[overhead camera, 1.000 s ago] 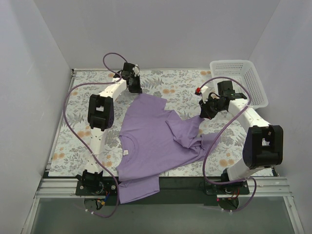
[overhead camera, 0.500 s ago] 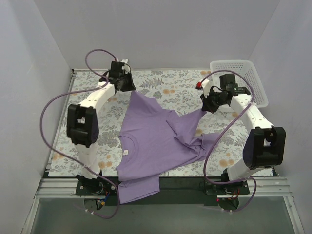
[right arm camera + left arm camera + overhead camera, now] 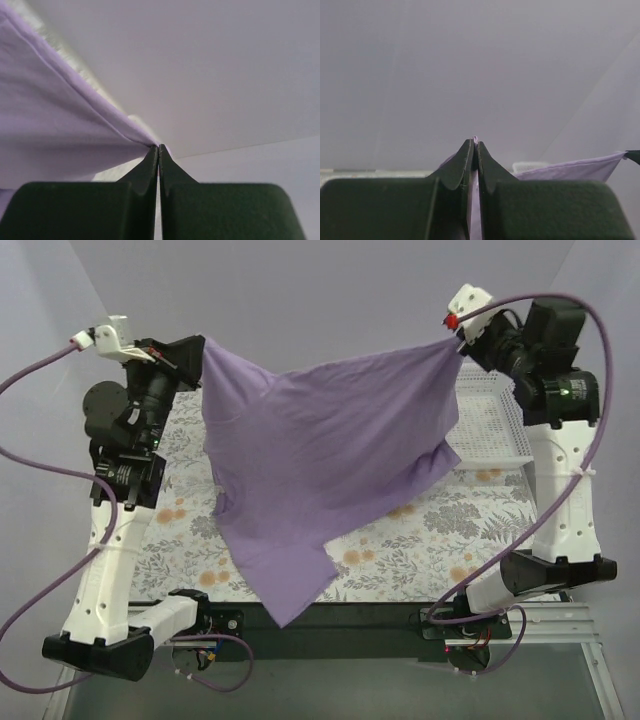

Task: Fold and stack the t-shirts

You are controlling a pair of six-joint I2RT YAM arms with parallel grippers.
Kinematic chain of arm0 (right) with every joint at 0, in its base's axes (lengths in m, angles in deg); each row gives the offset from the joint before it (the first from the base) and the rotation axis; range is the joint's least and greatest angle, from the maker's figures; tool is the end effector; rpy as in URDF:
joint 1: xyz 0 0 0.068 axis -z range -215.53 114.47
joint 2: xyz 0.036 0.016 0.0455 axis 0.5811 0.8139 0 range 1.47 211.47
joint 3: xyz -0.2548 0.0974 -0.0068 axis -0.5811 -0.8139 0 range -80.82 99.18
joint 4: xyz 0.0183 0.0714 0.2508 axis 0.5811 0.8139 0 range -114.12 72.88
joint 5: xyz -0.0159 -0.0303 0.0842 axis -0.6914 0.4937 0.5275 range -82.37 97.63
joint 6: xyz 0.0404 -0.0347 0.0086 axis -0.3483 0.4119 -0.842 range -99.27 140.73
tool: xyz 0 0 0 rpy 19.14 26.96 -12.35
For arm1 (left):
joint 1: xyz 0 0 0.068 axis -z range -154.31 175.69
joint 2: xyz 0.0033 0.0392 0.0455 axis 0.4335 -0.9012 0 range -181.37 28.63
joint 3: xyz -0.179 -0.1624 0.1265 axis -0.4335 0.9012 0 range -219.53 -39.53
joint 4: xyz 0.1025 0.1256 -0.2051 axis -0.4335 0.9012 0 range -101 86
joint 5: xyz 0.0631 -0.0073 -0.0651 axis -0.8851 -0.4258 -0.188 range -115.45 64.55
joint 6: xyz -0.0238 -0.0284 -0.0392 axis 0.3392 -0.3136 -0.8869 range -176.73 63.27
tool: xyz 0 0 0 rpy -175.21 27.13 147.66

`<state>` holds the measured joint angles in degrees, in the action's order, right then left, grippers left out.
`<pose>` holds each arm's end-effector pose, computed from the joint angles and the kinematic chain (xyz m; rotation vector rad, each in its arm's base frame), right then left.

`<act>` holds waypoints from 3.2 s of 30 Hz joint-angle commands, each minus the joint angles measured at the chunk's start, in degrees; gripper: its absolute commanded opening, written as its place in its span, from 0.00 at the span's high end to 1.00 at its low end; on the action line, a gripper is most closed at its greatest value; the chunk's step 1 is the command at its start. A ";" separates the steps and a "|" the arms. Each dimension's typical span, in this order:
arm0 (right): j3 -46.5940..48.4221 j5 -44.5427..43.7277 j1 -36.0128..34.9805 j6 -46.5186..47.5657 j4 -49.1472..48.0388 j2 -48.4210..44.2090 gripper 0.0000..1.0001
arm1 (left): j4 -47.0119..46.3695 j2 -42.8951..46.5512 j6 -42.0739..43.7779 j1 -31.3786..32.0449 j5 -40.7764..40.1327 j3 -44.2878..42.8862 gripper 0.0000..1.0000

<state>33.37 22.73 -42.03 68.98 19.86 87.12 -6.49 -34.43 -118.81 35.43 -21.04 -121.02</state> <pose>0.2880 0.0421 0.5176 -1.0055 1.5401 -0.2697 0.2165 -0.0400 0.5095 -0.5612 1.2996 -1.1038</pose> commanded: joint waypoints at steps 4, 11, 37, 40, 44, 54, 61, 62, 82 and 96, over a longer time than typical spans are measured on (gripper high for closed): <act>18.79 -8.23 0.00 2.47 -9.41 -6.26 0.99 | -7.67 7.33 -1.72 0.11 -3.70 -12.17 1.00; 18.25 -12.09 0.00 -0.35 -20.87 -17.44 0.99 | -9.08 9.80 -0.76 0.11 -3.70 -24.74 1.00; -32.18 9.69 -0.09 -10.89 -30.53 -10.08 0.99 | -23.65 -0.72 7.16 -1.20 -16.63 25.23 1.00; -34.73 9.52 -0.26 -11.86 -35.53 -0.77 0.99 | -26.04 -10.88 4.44 -5.41 -12.51 27.00 1.00; -33.08 4.35 -1.75 -11.60 -40.47 14.41 0.99 | -24.74 -25.15 1.80 -9.38 -9.86 21.22 1.00; -14.44 -7.09 -5.01 -11.51 -39.50 36.51 0.99 | -18.66 -48.28 -2.69 -15.19 -7.03 3.54 1.00; -7.32 -12.36 -6.68 -13.00 -40.91 42.93 0.99 | -19.19 -51.36 -2.69 -16.59 -6.96 0.99 1.00; -6.53 -12.98 -6.77 -13.27 -40.91 43.63 0.99 | -19.28 -51.63 -2.69 -16.68 -6.08 0.99 1.00; -16.47 -6.74 -6.59 -6.58 -25.36 -13.03 0.99 | -17.88 10.93 -15.95 -17.03 -0.89 13.82 1.00; 3.31 -5.08 1.14 -11.24 -20.61 -23.42 0.99 | -12.78 20.09 -12.45 -12.91 -2.29 -7.18 1.00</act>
<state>33.55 17.13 -42.20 59.58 -1.36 61.39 -21.39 -12.79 -133.17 21.55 -22.40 -125.22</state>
